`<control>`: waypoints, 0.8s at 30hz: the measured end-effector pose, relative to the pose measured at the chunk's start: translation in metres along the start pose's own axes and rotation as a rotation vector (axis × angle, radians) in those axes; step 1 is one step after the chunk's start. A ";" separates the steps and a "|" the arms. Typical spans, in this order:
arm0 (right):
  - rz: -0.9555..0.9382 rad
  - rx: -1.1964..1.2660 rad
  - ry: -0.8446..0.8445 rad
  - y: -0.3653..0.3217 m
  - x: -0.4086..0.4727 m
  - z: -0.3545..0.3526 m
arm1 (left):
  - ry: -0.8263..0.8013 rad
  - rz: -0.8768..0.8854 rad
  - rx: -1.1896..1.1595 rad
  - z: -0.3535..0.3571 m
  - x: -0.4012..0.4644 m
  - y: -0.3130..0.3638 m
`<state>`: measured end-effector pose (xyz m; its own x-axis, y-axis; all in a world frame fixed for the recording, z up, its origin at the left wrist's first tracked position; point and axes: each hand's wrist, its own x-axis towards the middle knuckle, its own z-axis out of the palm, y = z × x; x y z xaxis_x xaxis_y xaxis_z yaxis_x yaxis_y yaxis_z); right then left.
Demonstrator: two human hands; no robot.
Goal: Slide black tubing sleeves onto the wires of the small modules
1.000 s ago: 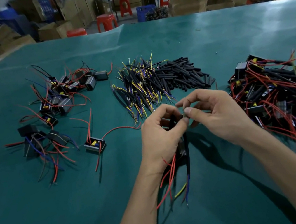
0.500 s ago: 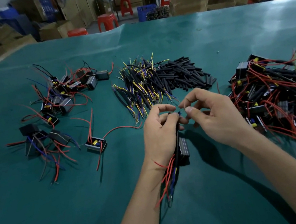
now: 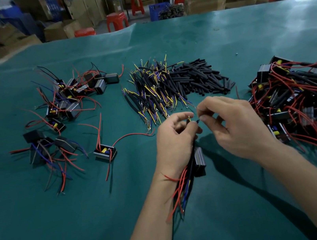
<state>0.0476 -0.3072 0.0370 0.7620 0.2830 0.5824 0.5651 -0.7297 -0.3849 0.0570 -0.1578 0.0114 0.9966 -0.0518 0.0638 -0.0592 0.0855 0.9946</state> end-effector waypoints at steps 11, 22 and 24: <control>0.101 0.089 0.063 -0.003 0.000 0.003 | 0.010 0.039 0.115 0.002 0.002 0.001; 0.301 0.151 0.051 -0.008 0.000 0.005 | -0.002 0.046 0.135 0.002 0.001 -0.001; 0.356 0.158 0.047 -0.008 0.001 0.006 | 0.008 0.077 0.138 0.002 0.001 -0.001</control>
<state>0.0453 -0.2974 0.0365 0.9062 -0.0023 0.4229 0.3121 -0.6712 -0.6724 0.0580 -0.1600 0.0104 0.9892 -0.0428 0.1402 -0.1422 -0.0488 0.9886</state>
